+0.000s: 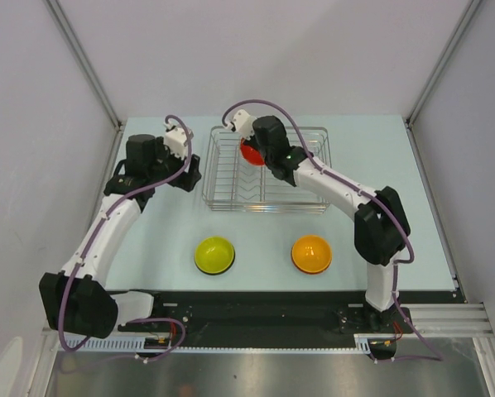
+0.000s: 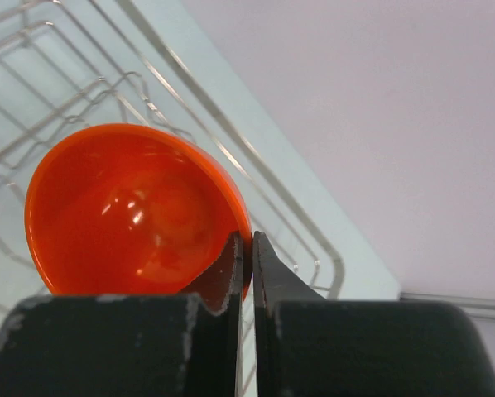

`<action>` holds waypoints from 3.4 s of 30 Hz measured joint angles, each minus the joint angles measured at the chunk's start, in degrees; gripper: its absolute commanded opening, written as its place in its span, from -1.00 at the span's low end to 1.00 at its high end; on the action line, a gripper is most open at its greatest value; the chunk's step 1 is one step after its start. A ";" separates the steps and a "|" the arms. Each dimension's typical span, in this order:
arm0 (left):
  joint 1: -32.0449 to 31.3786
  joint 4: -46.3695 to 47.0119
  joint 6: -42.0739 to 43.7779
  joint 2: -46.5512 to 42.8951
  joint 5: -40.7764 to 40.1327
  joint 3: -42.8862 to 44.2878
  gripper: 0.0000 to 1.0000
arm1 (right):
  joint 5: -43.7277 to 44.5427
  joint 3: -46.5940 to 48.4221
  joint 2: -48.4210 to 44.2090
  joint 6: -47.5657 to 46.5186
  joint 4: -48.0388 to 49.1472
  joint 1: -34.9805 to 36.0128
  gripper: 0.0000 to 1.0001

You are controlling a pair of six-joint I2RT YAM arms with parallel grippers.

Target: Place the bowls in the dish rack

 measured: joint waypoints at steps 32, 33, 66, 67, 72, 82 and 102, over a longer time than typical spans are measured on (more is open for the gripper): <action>1.66 -3.80 4.94 0.09 4.79 -3.96 0.99 | 11.69 -1.95 21.29 -43.15 53.86 0.31 -1.00; 1.70 -3.80 4.94 0.07 4.85 -4.00 0.99 | 11.69 -1.95 21.51 -43.17 53.96 0.28 -1.00; 4.68 -1.22 4.94 -1.38 7.91 -7.85 0.99 | 11.50 -1.09 25.79 -47.15 61.26 0.20 -1.00; 4.70 -1.18 4.94 -1.40 8.04 -7.96 0.99 | 11.37 -1.40 25.79 -47.19 61.66 0.37 -1.00; 4.87 -1.18 4.94 -1.40 8.74 -8.28 0.99 | 11.04 -2.78 25.79 -47.63 63.65 0.90 -1.00; 5.25 -1.16 4.94 -1.40 8.94 -8.48 1.00 | 10.25 -4.35 25.79 -49.05 65.35 1.70 -0.98; 5.46 -0.33 4.92 -1.38 9.22 -8.61 0.99 | 5.62 -6.29 25.79 -53.68 66.31 2.82 -0.84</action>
